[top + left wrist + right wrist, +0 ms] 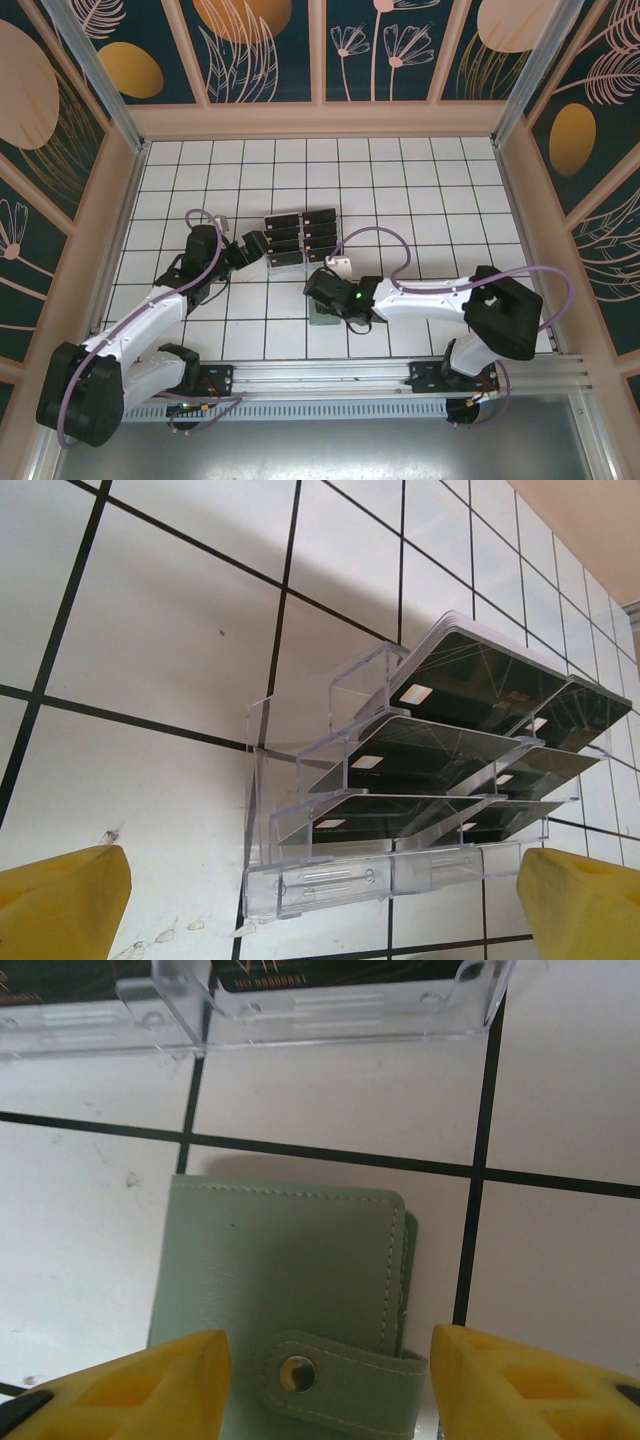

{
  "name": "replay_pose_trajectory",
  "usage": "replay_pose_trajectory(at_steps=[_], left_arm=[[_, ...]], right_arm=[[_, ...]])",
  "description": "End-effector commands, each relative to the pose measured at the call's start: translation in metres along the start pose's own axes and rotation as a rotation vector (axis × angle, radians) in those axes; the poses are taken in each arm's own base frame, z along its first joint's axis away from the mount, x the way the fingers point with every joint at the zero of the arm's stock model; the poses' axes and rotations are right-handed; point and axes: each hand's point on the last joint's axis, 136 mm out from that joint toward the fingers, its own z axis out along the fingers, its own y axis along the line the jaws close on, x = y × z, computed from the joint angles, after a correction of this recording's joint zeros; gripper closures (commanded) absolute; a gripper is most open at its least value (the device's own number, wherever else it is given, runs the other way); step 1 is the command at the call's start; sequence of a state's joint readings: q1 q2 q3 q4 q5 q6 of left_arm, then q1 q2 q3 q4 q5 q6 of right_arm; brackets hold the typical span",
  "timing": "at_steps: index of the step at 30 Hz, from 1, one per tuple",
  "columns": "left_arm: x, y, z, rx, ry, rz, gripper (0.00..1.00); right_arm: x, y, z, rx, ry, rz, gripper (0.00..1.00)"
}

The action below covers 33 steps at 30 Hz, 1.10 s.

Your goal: Put the credit cards into the card holder

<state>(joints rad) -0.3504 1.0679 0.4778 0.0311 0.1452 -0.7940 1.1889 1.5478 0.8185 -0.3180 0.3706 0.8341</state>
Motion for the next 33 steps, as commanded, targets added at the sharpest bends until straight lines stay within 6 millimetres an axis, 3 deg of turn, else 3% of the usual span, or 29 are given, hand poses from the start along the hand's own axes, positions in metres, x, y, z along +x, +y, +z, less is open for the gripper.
replay_pose_trajectory(at_steps=[1,12,23,26,29,33], left_arm=[[-0.001,-0.001,0.002,-0.015,0.004,0.010,0.01],[0.001,0.001,0.004,-0.019,0.009,0.025,0.01],[-0.002,-0.003,0.002,-0.011,0.008,0.037,0.01],[-0.002,-0.004,0.002,-0.010,0.010,0.040,0.01],[-0.003,-0.004,0.002,-0.010,0.010,0.042,0.01],[-0.004,-0.006,0.002,-0.007,0.010,0.044,0.01]], right_arm=[[-0.006,-0.002,0.000,0.049,-0.026,-0.034,0.45],[-0.004,0.003,0.008,0.054,-0.008,-0.052,0.46],[0.003,-0.005,0.008,0.067,0.007,-0.049,0.66],[0.006,-0.006,0.008,0.064,0.013,-0.042,0.65],[0.006,-0.004,0.005,0.056,0.010,-0.041,0.53],[0.002,0.000,-0.003,0.046,-0.008,-0.036,0.52]])
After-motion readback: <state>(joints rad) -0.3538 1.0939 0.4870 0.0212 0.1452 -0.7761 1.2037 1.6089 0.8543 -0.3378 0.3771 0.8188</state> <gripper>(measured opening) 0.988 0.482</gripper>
